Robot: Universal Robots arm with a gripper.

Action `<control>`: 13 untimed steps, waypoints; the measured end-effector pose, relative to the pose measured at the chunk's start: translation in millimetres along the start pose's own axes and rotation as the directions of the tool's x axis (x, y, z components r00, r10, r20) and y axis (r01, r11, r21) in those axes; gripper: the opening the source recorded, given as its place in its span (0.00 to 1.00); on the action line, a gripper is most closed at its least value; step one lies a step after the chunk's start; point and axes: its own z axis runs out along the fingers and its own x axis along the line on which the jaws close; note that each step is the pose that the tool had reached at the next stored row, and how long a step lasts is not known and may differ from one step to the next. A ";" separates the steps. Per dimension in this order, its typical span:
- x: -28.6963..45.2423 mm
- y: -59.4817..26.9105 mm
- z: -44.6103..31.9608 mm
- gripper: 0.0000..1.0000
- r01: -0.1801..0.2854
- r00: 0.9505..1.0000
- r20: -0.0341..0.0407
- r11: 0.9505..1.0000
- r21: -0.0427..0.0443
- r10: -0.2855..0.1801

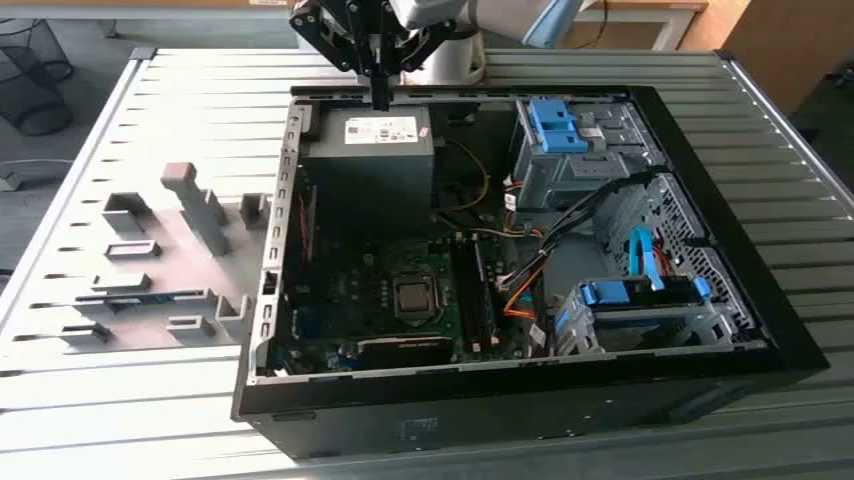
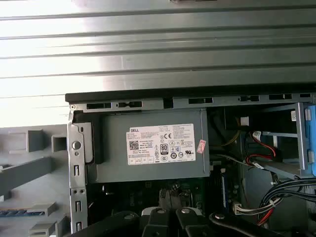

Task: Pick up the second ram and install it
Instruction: 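Reach for the second ram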

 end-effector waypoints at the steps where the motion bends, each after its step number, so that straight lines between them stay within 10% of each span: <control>1: 0.0 0.0 0.0 0.10 0.000 1.000 0.000 1.000 0.000 0.000; 13: 2.3 -0.2 0.0 0.10 0.000 1.000 0.000 1.000 0.000 0.000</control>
